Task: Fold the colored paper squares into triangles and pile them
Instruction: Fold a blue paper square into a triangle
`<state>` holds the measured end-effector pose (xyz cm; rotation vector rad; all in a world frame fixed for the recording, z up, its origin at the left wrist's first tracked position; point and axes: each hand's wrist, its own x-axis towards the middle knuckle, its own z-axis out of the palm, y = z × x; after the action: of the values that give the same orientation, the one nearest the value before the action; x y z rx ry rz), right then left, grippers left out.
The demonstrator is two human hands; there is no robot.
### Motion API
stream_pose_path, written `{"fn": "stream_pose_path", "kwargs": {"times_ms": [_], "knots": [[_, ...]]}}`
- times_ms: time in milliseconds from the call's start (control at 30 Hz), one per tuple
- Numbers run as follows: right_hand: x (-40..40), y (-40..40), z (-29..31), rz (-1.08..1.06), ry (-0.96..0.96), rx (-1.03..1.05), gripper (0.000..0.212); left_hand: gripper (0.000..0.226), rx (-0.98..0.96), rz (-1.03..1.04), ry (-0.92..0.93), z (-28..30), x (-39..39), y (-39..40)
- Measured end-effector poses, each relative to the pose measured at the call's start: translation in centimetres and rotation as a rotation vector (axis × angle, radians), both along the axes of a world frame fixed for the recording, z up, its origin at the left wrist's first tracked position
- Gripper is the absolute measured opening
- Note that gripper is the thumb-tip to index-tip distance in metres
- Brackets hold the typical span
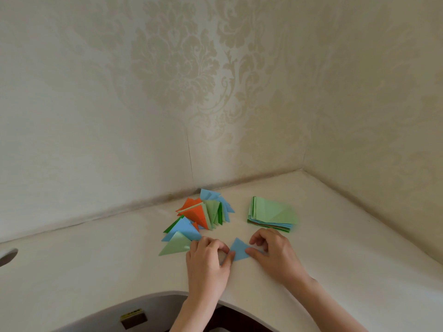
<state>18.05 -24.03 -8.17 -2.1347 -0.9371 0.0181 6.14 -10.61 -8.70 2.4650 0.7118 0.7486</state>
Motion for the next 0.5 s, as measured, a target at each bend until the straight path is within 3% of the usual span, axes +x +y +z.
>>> {"fn": "stream_pose_path", "kwargs": {"times_ms": [267,500], "knots": [[0.3,-0.7,0.4,-0.002,0.110,0.030,0.025,0.010,-0.072,-0.103,-0.035,0.3,-0.8,0.9],[-0.5,-0.5,0.2,-0.004,0.030,0.065,0.027,0.007,0.088,-0.091,-0.025,0.4,-1.2,-0.3]]}}
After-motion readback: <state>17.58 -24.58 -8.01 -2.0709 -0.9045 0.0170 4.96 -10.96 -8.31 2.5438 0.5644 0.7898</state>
